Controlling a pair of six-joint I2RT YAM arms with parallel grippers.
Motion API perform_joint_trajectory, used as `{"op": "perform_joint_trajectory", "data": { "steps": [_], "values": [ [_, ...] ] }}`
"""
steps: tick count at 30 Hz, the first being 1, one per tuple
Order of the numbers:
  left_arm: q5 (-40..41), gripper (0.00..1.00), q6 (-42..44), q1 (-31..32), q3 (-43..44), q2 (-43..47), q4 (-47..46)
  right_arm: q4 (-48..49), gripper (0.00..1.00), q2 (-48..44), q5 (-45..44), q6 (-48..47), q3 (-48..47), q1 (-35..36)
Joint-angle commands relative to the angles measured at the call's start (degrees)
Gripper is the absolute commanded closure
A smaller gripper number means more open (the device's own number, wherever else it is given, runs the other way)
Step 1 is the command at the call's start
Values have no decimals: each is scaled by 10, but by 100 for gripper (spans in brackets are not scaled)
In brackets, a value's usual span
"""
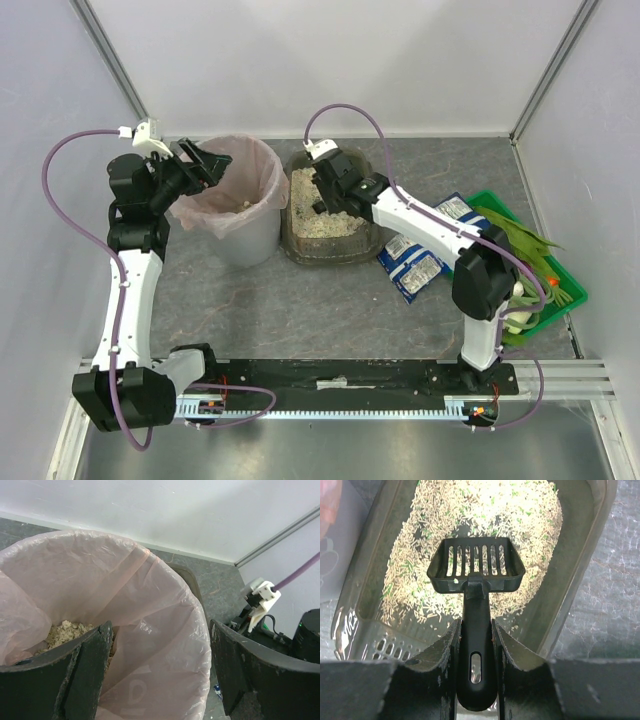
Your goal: Clean the litter box
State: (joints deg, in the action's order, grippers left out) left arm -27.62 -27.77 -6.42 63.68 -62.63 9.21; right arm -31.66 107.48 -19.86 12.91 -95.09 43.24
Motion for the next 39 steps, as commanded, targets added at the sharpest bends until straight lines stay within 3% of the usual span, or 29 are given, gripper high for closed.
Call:
{"op": "perform_joint_trajectory", "data": {
  "steps": [1, 25, 39],
  "values": [
    [-16, 16, -11, -3, 2, -3, -27, 21, 100, 31, 11, 7, -54, -12],
    [-23, 16, -11, -8, 2, -4, -29, 80, 100, 134, -8, 55, -71, -24],
    [-31, 16, -15, -10, 0, -7, -34, 209, 100, 124, -50, 79, 54, -23]
  ]
}}
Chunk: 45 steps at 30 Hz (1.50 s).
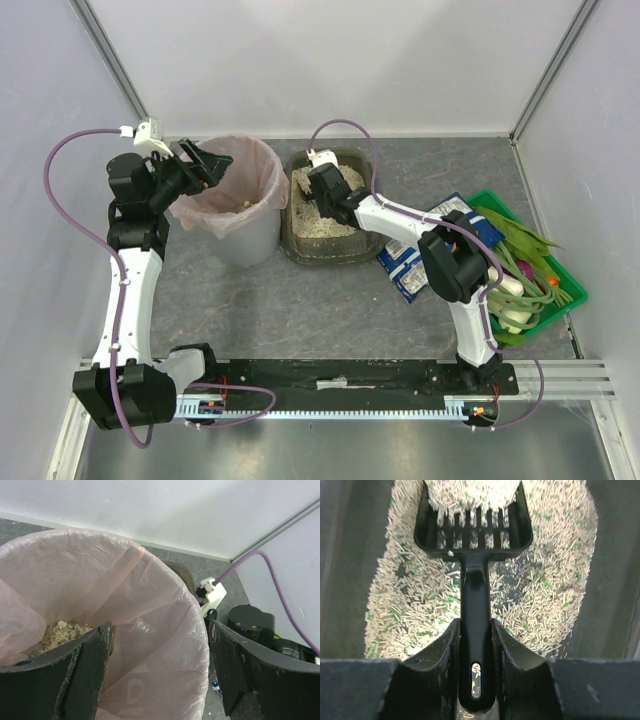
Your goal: Clean the litter box
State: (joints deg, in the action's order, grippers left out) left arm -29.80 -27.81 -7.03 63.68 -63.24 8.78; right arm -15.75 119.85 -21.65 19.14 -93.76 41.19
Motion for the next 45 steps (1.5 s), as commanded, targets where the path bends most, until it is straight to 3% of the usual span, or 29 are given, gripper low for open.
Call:
{"op": "perform_joint_trajectory", "data": {
  "steps": [1, 7, 20, 25, 33, 45],
  "values": [
    [-10, 16, -15, -3, 0, -3, -30, 61, 100, -5, -33, 18, 58, -1],
    [-17, 16, -18, -4, -2, -5, -34, 130, 100, -15, -30, 17, 96, 2],
    [-21, 16, -21, -4, -3, -6, -37, 177, 100, 2, -22, 0, 89, 15],
    [-22, 16, -21, -4, -3, -6, -38, 159, 100, 7, -33, -8, 70, 21],
    [-27, 16, -26, -6, -4, -7, -39, 41, 100, 18, -34, 13, 31, 26],
    [-32, 16, -29, -7, -7, -6, -43, -16, 100, -42, -38, 42, 51, 29]
  ]
}}
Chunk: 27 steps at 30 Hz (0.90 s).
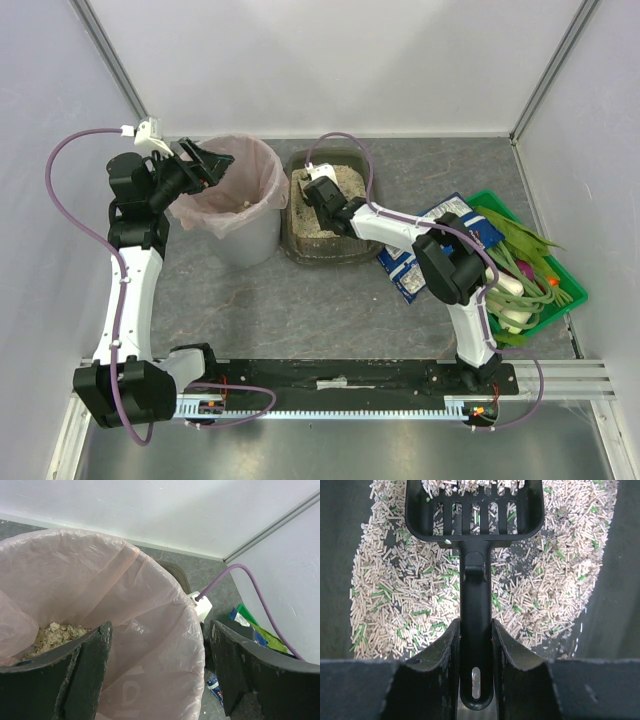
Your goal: Clean the litter box
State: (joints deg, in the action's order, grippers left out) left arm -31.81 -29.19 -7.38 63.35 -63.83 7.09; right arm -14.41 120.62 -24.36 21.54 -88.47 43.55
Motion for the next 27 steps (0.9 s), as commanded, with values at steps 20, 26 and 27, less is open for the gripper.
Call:
{"op": "perform_joint_trajectory", "data": {
  "steps": [20, 26, 27],
  "values": [
    [-15, 16, -19, -3, -12, 7, -34, -148, 100, -103, -23, -18, -26, 15],
    [-10, 16, -15, -3, -13, 8, -32, -164, 100, -99, -8, -21, -41, 15],
    [-10, 16, -14, -3, -12, 6, -32, -168, 100, -98, -7, -22, -44, 15]
  ]
}}
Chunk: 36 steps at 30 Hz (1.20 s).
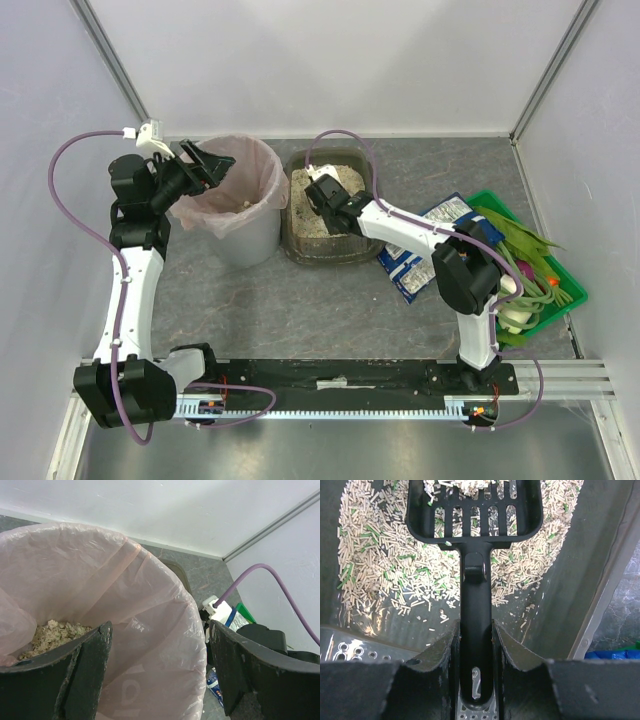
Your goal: Clean the litter box
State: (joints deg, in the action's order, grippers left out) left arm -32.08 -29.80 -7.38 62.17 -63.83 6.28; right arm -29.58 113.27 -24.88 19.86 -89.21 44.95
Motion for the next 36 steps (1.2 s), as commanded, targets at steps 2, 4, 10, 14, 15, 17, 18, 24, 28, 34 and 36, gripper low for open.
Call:
{"op": "perform_joint_trajectory", "data": {
  "steps": [2, 4, 10, 14, 15, 17, 18, 24, 28, 34, 36],
  "values": [
    [-6, 16, -8, -3, -1, 6, -23, -22, 100, -29, -3, -3, -37, 1],
    [-6, 16, -8, -4, -1, 8, -22, -14, 100, -48, -15, 1, -10, 1],
    [1, 16, -2, -4, -1, 13, -21, 120, 100, -146, -22, -20, 128, 1],
    [3, 16, -1, -4, -1, 11, -21, 157, 100, -182, -54, -26, 184, 4],
    [4, 16, -1, -4, -1, 10, -20, 169, 100, -199, -55, -31, 197, 6],
    [6, 16, -1, -4, -2, 10, -21, 220, 100, -217, -48, -50, 242, 10],
    [7, 16, 2, -4, -1, 12, -21, 237, 100, -233, -41, -59, 256, 15],
    [12, 17, 6, -3, -10, 15, -22, 261, 100, -264, -75, -48, 301, 14],
    [16, 17, 11, -4, -11, 19, -23, 291, 100, -276, -23, -88, 319, 29],
    [26, 17, 21, -3, -12, 25, -22, 274, 100, -287, -50, -35, 328, 10],
    [25, 17, 20, -3, -12, 24, -22, 281, 100, -290, -31, -60, 325, 26]
  ]
}}
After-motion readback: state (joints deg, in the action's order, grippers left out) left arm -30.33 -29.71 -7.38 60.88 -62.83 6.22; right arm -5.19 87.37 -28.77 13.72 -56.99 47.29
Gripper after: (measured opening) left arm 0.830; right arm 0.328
